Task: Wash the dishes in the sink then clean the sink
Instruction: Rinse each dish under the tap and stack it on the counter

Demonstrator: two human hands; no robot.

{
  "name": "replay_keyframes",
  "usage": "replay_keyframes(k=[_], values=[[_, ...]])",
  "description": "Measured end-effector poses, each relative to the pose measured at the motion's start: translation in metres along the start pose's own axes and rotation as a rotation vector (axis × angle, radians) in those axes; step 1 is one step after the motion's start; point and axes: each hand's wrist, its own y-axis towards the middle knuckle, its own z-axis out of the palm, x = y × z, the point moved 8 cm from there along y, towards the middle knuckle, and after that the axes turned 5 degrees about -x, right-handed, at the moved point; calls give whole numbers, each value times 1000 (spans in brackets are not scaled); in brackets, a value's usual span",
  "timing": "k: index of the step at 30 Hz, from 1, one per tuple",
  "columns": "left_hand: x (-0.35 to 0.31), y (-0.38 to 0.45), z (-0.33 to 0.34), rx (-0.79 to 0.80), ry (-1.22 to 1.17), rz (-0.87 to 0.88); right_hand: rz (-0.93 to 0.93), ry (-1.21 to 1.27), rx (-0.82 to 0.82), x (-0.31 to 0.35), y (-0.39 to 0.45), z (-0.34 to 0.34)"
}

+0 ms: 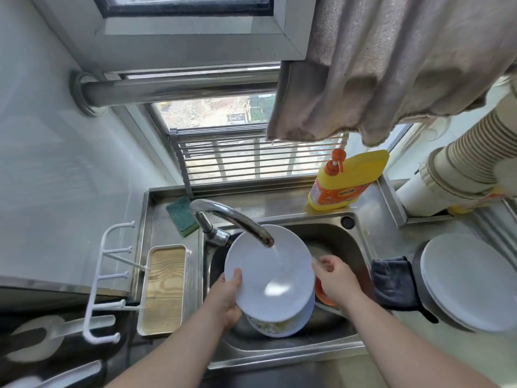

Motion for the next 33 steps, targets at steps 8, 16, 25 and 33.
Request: replay_keyframes(k=[8, 16, 25, 33], values=[[47, -9, 33, 122, 64, -346, 81, 396, 110, -35, -25, -14], [66, -28, 47, 117, 72, -516, 316, 636, 85, -33, -35, -32], [88, -51, 54, 76, 309, -460, 285, 645, -77, -31, -32, -44], [101, -38, 47, 58, 400, -361, 251, 562, 4, -57, -35, -52]])
